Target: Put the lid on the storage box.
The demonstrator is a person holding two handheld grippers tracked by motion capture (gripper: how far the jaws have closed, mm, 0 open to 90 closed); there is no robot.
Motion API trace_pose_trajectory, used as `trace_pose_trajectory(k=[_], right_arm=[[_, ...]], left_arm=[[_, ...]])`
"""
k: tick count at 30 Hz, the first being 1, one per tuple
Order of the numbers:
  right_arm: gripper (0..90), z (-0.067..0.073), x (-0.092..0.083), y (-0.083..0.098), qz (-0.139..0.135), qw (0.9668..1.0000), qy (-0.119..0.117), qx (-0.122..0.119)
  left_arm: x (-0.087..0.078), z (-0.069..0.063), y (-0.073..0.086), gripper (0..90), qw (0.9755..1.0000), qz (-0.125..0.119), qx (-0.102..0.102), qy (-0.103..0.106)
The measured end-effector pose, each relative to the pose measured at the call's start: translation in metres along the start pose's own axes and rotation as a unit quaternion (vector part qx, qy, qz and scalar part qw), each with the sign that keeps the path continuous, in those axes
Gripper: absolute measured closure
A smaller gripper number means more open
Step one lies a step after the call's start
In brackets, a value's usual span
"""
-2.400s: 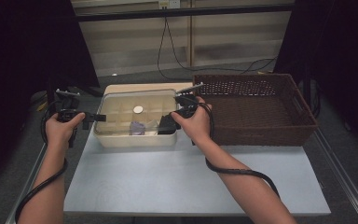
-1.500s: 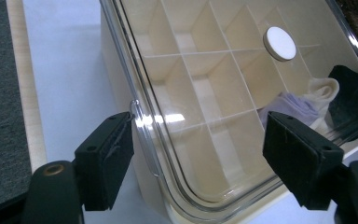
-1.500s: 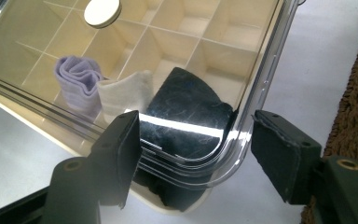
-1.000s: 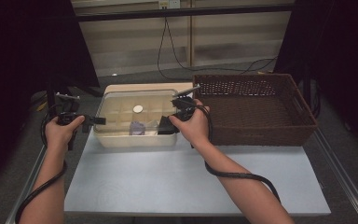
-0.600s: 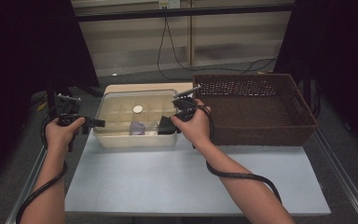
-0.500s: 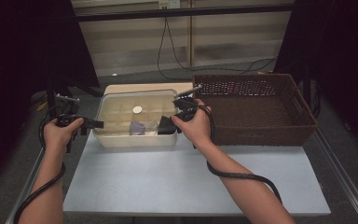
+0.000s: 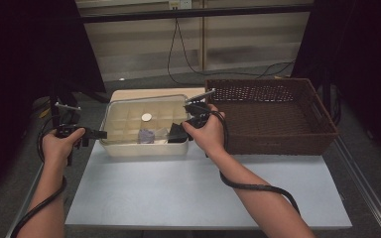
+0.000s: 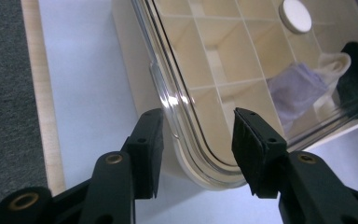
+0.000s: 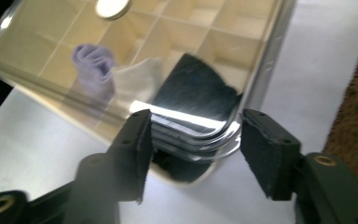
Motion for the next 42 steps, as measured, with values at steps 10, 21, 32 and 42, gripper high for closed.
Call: trace_pose_trajectory(k=[10, 21, 32, 42], right_arm=[[34.8, -0.004, 0.011, -0.011, 0.0, 0.9994, 0.03, 0.015], [34.1, 0.002, 0.017, -0.013, 0.012, 0.9987, 0.047, 0.013], [39.4, 0.003, 0.016, -0.008, 0.022, 0.999, 0.036, 0.015], [52.4, 0.005, 0.004, 0.003, 0.026, 0.9995, 0.013, 0.015]], left_arm=[[0.006, 0.002, -0.008, 48.0, 1.0, -0.005, 0.0, -0.001], [0.015, 0.003, -0.011, 46.2, 1.0, 0.003, 0.004, 0.006], [0.01, 0.005, -0.008, 47.9, 1.0, 0.003, -0.004, 0.002], [0.008, 0.001, -0.005, 47.8, 1.0, 0.009, 0.001, -0.004]])
Point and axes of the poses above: each handheld gripper's, and its own axes: x roughly forward along the jaws, y roughly out of its underside, z roughly to its left, the point moved 3 cm from there along x, roughly forward along the jaws, and after that the axes turned 7 degrees about x, right-handed, at the moved point
